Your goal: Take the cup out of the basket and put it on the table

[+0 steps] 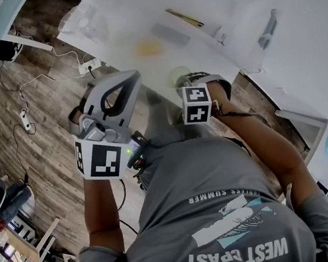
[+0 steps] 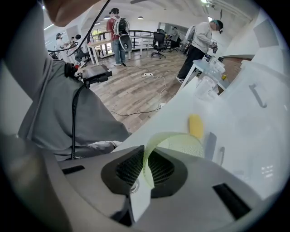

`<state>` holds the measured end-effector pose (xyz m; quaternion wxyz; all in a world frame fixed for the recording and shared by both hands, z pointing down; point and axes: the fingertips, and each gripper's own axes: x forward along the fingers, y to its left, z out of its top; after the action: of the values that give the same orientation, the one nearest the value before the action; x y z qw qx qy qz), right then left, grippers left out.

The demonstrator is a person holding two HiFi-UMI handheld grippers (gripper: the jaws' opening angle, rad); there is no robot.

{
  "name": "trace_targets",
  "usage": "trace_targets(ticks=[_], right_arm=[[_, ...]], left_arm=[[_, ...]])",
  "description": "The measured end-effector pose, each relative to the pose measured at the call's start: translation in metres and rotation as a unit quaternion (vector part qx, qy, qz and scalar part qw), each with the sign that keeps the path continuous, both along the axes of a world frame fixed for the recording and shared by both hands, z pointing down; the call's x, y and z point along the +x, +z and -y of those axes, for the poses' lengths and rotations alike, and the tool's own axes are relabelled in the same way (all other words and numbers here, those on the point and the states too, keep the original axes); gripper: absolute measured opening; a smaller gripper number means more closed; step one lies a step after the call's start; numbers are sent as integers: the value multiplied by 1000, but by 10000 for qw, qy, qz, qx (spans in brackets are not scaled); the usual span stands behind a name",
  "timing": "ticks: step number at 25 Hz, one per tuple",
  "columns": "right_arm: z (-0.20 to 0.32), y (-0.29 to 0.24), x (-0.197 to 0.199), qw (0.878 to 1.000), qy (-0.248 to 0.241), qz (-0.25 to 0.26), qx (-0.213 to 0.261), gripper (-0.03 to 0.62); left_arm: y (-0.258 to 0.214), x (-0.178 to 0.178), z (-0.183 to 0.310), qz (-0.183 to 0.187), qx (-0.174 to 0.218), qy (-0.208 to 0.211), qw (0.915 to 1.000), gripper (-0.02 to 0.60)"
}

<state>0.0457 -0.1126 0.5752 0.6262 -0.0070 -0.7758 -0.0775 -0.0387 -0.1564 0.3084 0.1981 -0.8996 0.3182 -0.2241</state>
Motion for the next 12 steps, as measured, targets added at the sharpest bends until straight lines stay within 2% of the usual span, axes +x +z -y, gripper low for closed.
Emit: trace_targets(ticks=[12], right_arm=[[6, 22, 14, 9989, 150, -431, -94, 35]], left_arm=[[6, -1, -6, 11, -45, -40, 10000, 8]])
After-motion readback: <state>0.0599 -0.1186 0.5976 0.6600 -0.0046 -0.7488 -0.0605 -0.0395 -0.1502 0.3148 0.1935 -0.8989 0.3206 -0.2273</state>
